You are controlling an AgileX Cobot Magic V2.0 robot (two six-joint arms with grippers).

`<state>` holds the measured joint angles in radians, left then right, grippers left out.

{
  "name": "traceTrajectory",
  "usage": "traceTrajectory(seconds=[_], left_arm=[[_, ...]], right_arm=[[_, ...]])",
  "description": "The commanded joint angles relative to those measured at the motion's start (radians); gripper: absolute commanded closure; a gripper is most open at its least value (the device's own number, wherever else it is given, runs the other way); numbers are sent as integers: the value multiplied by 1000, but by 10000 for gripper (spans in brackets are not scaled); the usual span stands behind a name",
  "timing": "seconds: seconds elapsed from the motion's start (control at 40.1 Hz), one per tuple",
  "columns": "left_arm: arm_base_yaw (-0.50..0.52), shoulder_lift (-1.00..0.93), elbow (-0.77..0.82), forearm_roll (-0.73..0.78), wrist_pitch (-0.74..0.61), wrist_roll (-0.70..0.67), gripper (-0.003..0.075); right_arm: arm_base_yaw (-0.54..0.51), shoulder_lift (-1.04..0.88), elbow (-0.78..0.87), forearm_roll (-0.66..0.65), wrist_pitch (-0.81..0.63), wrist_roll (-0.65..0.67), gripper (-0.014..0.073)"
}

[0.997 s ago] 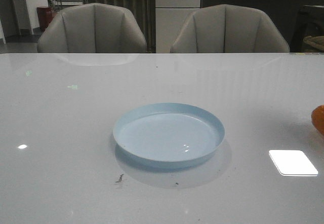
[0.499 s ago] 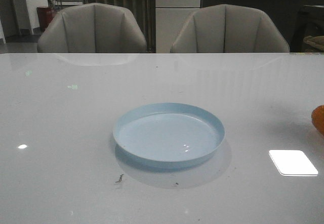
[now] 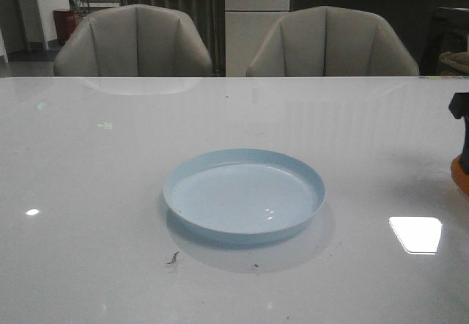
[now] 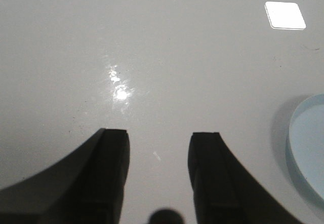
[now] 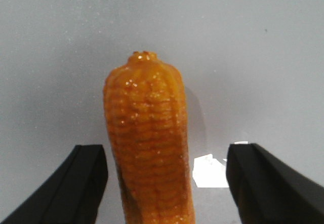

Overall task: Place corn on plate with both arms
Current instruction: 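Lower the right gripper onto the corn cob and close on it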

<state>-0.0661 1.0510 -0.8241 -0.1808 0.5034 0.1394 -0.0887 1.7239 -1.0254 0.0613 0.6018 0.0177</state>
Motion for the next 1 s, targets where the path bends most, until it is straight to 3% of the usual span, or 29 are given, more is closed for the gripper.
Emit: traceTrajectory(seconds=[0.0,0.299,0.648,0.972], left_arm=[[1,-19,-27,-17,-56,-2,363],[1,-19,-27,-17,-56,-2,363],[1,-19,-27,-17,-58,-2,363],[1,-19,-27,-18,-71,-2,363]], right_arm=[[-6,-15,-32,12,-29,-5,-1],[-6,28,-32,12,-49,-23,5],[1,28,-45,12,-64,-27,276],[135,28,-260,12,37,-28,283]])
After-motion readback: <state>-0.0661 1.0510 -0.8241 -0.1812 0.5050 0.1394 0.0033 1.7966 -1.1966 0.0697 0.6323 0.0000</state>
